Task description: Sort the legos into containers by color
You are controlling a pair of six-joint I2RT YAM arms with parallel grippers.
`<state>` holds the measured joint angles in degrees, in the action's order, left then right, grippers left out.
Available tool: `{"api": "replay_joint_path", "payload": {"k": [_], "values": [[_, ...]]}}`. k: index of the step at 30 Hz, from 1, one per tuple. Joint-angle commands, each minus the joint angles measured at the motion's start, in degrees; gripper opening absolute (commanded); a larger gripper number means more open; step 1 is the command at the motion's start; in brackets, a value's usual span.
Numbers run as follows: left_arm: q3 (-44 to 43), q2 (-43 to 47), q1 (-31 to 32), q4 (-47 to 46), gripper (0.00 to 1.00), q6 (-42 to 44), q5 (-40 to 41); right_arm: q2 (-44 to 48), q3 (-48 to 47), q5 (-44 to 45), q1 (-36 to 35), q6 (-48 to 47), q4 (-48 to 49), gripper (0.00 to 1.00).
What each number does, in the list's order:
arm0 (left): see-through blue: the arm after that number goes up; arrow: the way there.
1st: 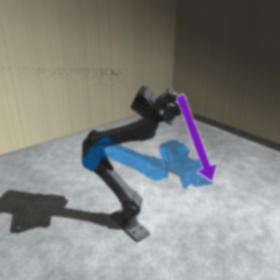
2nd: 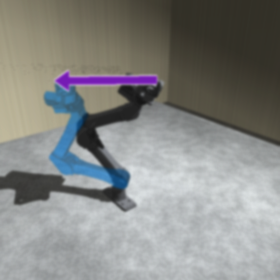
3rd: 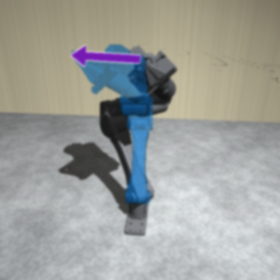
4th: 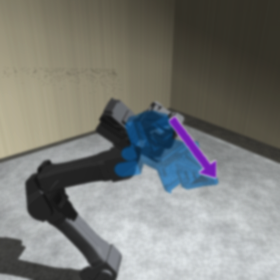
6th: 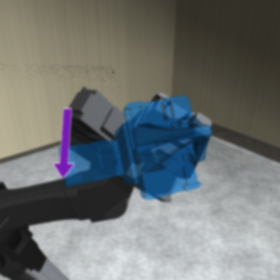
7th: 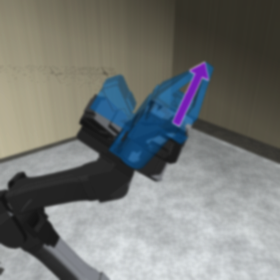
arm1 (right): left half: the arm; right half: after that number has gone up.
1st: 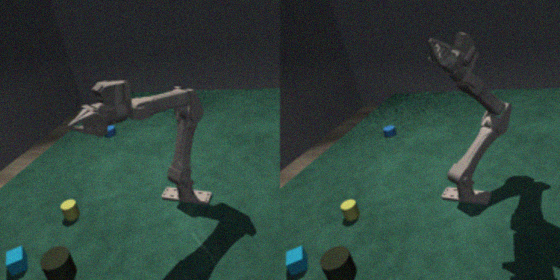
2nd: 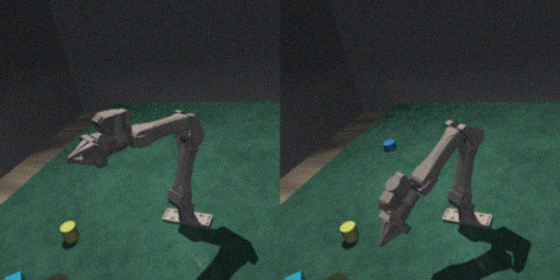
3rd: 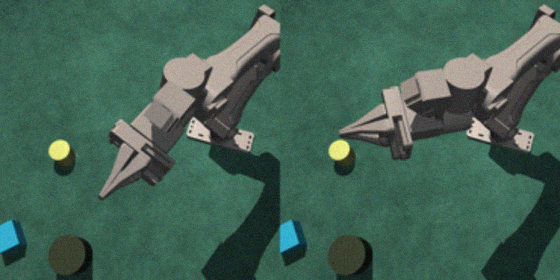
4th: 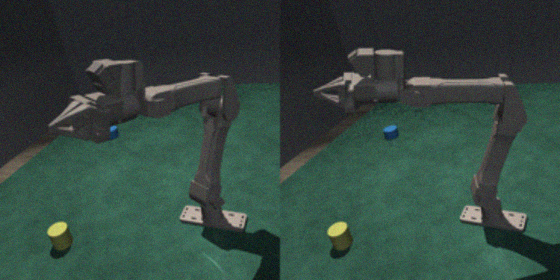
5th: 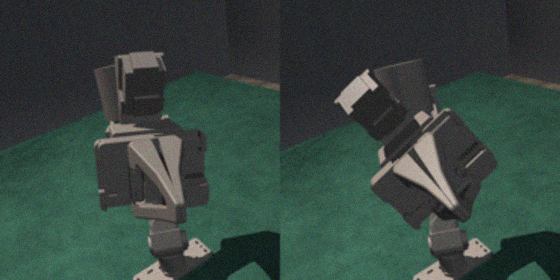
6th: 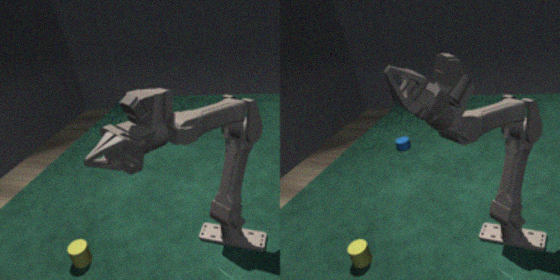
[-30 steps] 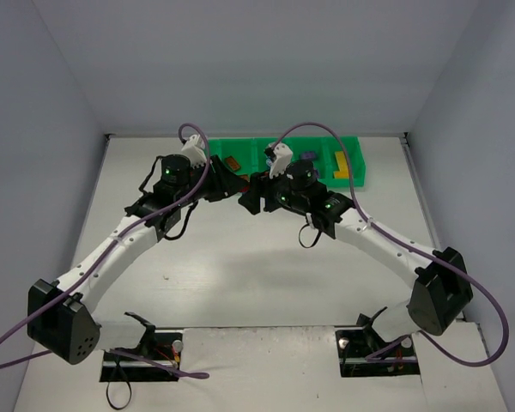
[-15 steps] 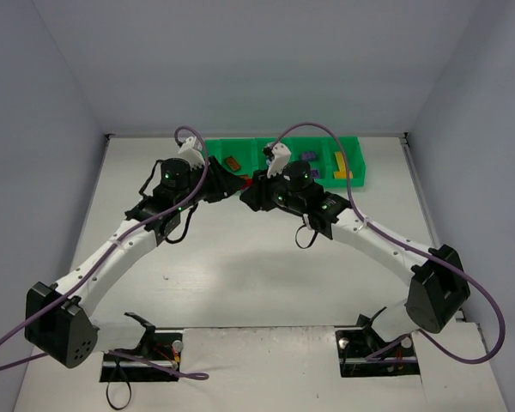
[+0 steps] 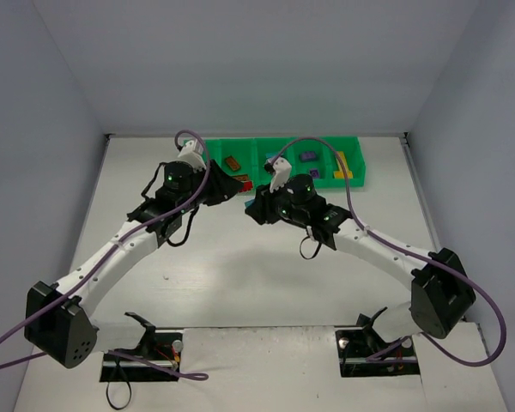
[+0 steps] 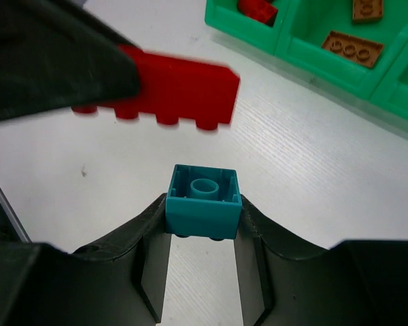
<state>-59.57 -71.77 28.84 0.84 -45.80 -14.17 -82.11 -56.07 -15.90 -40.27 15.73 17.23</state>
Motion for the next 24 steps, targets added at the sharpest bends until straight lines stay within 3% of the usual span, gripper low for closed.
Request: {"api": "replay_joint_path", "payload": {"k": [1,8,11,15,19,23,24], "values": [[-3.7,0.7,-0.9,-2.9,0.09,1.8,3.4,3.1,1.6,-1.0,-0.3,-2.9,1.4,0.00],[-6.9,-3.0,-5.2,-2.0,0.09,8.0,6.3,4.6,5.2,2.3,-0.3,-3.2,-0.7,0.00],[-9.7,-7.2,-8.6,-2.2,0.09,11.3,11.3,4.6,5.4,3.4,-0.3,-3.4,-1.8,0.00],[-15.3,-17.6,-12.0,-4.7,0.13,14.9,17.6,3.6,4.2,3.7,-0.3,-3.2,-2.5,0.00],[-23.7,-28.3,-13.8,-4.5,0.15,18.5,18.9,2.7,2.7,4.5,-0.1,-3.2,-3.2,0.00],[-30.9,-35.8,-14.5,-3.4,0.33,20.7,20.3,1.6,0.2,4.8,1.0,-4.0,-4.3,0.00],[-31.6,-37.3,-14.5,-3.6,0.46,21.2,20.6,1.2,-0.3,5.0,1.4,-4.3,-4.6,0.00]]}}
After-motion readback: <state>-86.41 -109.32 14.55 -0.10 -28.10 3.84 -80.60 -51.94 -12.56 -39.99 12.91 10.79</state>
